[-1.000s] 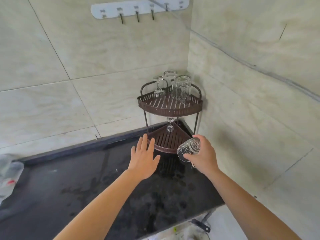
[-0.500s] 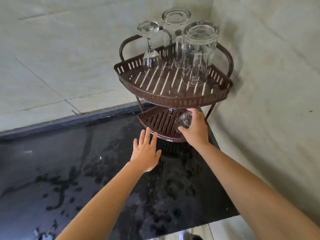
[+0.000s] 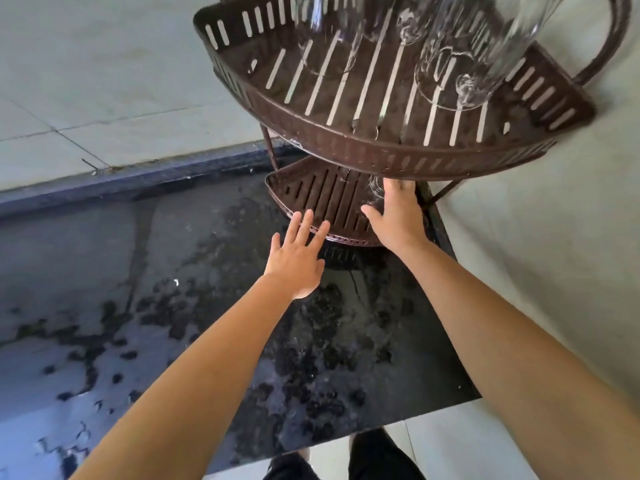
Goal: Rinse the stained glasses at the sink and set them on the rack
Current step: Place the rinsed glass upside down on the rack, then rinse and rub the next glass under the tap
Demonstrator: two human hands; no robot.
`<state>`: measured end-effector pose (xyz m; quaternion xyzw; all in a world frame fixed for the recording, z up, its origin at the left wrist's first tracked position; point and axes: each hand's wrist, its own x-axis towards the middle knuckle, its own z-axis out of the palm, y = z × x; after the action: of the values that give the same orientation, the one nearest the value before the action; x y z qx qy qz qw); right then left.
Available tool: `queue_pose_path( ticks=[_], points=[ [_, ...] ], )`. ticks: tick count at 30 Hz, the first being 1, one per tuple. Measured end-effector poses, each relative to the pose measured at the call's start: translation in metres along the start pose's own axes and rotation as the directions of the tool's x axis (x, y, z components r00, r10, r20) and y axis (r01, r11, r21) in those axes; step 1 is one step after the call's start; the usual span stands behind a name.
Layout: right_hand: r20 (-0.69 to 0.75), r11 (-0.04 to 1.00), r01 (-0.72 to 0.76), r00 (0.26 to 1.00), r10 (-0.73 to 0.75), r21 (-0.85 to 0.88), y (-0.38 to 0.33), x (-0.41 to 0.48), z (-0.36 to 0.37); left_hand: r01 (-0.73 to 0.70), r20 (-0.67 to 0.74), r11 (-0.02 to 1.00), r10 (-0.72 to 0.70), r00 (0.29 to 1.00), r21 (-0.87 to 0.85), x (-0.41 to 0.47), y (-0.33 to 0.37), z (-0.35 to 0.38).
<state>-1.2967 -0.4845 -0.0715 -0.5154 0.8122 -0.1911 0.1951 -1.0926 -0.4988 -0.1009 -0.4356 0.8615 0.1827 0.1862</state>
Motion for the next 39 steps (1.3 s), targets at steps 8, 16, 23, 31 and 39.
queue_pose_path(
  ticks=[8,16,23,31,39],
  points=[
    [0.038,0.914,0.118,0.993,-0.112,-0.387,-0.011,-0.032,-0.011,0.026,-0.105,0.989,-0.041,0.994,-0.143,-0.032,-0.008,-0.007],
    [0.177,0.846,0.483,0.874,-0.452,-0.225,-0.108,-0.086,0.016,0.387,-0.32,0.899,-0.435,0.842,-0.204,-0.194,-0.082,-0.001],
    [0.273,0.621,0.784,0.597,-0.755,0.001,-0.27,-0.153,0.053,0.734,-0.348,0.524,-0.847,0.401,-0.432,-0.392,-0.114,0.008],
    [0.368,0.262,0.956,0.199,-0.908,0.13,-0.409,-0.355,0.122,0.835,-0.284,0.153,-0.959,-0.004,-0.528,-0.63,-0.128,0.088],
    [0.382,0.013,0.99,-0.044,-0.923,0.143,-0.551,-0.563,0.201,0.833,-0.247,-0.033,-0.948,-0.202,-0.553,-0.846,-0.187,0.172]
  ],
)
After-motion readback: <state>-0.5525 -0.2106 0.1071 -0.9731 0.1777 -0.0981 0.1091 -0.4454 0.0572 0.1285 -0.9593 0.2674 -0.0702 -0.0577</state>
